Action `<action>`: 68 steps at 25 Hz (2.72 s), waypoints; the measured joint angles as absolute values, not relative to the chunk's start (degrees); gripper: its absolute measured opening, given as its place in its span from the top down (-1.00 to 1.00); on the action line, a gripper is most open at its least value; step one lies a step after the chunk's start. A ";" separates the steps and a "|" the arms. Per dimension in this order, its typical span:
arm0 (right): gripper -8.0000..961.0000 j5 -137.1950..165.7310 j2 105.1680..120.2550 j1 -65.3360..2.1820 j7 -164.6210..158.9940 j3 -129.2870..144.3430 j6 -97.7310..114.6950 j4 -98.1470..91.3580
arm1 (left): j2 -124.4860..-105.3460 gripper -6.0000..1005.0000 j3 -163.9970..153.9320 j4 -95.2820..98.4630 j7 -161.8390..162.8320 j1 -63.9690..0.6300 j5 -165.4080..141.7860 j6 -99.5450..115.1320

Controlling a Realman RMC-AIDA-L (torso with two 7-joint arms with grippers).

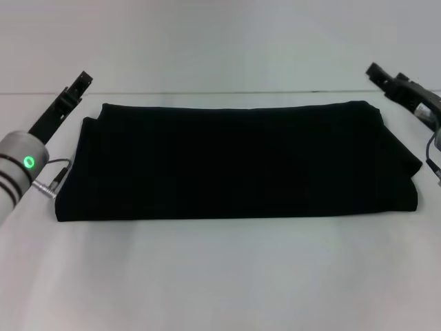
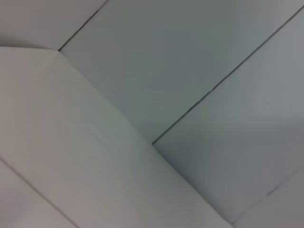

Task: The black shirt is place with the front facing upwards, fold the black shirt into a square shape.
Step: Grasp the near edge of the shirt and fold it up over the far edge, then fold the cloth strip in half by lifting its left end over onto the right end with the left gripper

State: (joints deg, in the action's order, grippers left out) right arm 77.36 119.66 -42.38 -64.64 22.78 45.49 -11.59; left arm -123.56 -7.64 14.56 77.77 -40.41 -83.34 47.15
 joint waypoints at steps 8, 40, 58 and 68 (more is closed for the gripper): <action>-0.59 91.41 117.98 -36.02 -64.97 40.25 65.56 -19.63 | -121.97 -0.30 -19.96 24.12 102.04 -31.95 -92.79 61.31; -0.97 107.40 119.79 -31.43 -63.80 46.00 72.14 -23.60 | -118.59 -0.64 -9.60 37.52 146.94 -25.55 -133.40 77.88; -0.97 107.31 119.79 -31.37 -63.80 45.88 72.09 -23.64 | -118.57 -0.64 -9.93 34.62 149.90 -26.40 -133.26 71.88; -0.97 107.31 119.88 -31.47 -63.81 45.87 71.90 -23.65 | -118.46 -0.64 -10.00 33.47 149.91 -27.65 -133.43 69.70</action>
State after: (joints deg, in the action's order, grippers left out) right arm 107.31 119.88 -31.47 -63.81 45.87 71.90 -23.64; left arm -118.46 -10.00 33.47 149.91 -27.65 -133.43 69.70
